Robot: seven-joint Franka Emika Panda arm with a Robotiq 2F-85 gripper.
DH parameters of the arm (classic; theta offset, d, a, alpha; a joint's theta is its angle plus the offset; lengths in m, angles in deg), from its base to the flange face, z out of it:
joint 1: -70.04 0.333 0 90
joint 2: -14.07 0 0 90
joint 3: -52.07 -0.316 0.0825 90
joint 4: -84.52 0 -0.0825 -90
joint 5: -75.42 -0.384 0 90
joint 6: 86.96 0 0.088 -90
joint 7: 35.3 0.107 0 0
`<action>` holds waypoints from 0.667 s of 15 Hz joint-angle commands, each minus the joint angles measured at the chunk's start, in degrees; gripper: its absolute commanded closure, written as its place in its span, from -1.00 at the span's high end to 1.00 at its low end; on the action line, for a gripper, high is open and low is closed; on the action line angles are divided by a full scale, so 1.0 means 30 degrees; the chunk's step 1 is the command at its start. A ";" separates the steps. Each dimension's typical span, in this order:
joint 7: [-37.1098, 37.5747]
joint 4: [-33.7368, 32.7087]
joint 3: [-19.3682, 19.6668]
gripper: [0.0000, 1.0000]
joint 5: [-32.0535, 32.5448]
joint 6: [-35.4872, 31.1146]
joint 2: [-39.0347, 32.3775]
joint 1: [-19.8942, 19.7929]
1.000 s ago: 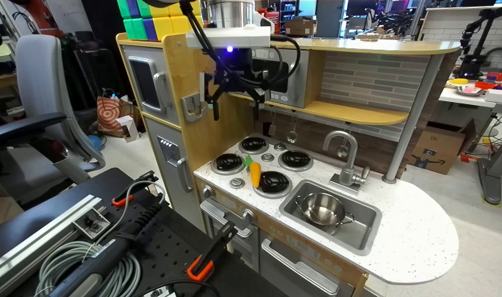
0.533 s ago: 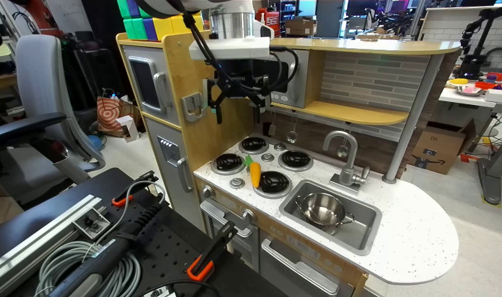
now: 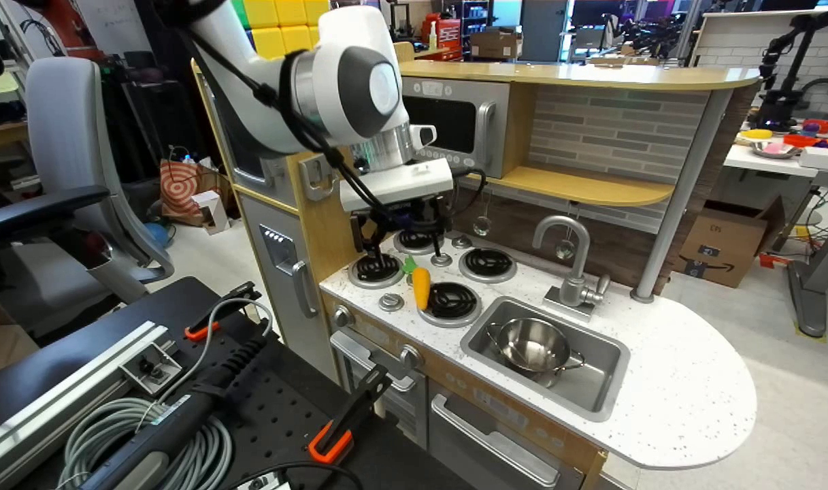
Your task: Put the carrot plush inside the pot in the sink
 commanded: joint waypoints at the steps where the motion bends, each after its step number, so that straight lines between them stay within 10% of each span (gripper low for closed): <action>1: 0.0378 -0.0704 0.0119 1.00 -0.0290 -0.4135 -0.2172 -0.0334; 10: 0.0187 -0.2513 -0.1564 1.00 -0.2158 -0.7237 -0.4686 -0.1597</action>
